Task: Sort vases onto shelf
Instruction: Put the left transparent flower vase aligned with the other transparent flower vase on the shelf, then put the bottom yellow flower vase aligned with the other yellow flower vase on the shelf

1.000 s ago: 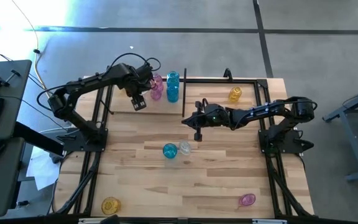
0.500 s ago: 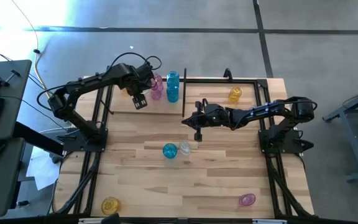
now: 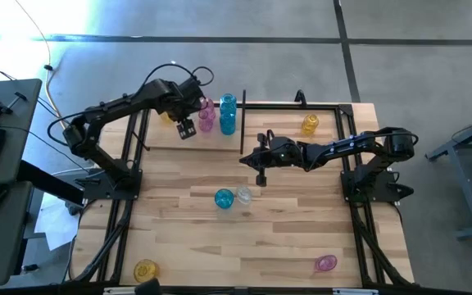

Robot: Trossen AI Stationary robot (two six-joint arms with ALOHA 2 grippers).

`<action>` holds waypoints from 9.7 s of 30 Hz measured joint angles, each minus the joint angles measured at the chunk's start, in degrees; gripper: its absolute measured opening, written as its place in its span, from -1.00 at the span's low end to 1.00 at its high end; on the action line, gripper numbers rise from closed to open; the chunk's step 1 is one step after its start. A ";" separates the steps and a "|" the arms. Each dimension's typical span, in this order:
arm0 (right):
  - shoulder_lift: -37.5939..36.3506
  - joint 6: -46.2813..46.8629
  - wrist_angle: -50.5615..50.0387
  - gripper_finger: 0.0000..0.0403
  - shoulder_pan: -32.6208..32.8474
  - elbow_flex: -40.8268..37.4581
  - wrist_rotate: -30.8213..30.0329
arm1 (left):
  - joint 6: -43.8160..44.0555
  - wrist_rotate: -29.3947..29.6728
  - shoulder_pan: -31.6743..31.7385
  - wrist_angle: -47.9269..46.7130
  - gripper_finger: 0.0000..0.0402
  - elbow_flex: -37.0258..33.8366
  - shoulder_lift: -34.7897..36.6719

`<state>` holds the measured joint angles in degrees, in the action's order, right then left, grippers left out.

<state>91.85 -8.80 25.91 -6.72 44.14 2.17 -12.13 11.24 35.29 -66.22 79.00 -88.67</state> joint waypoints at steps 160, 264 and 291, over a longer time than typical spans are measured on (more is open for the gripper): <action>0.00 3.85 -4.49 -1.00 1.06 0.00 -0.67 | 33.47 11.30 -5.29 52.73 -1.00 -48.37 22.80; -0.76 0.15 -0.78 -1.00 1.55 0.02 -0.04 | 76.89 -14.40 -83.30 2.79 -0.82 -14.32 1.17; -0.76 -1.61 0.11 -1.00 1.49 0.02 -0.03 | 29.70 -9.46 -9.39 -11.68 -0.82 -14.16 17.42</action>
<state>91.09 -10.41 26.02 -5.23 44.16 2.14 17.57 1.78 25.90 -77.90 64.84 -71.25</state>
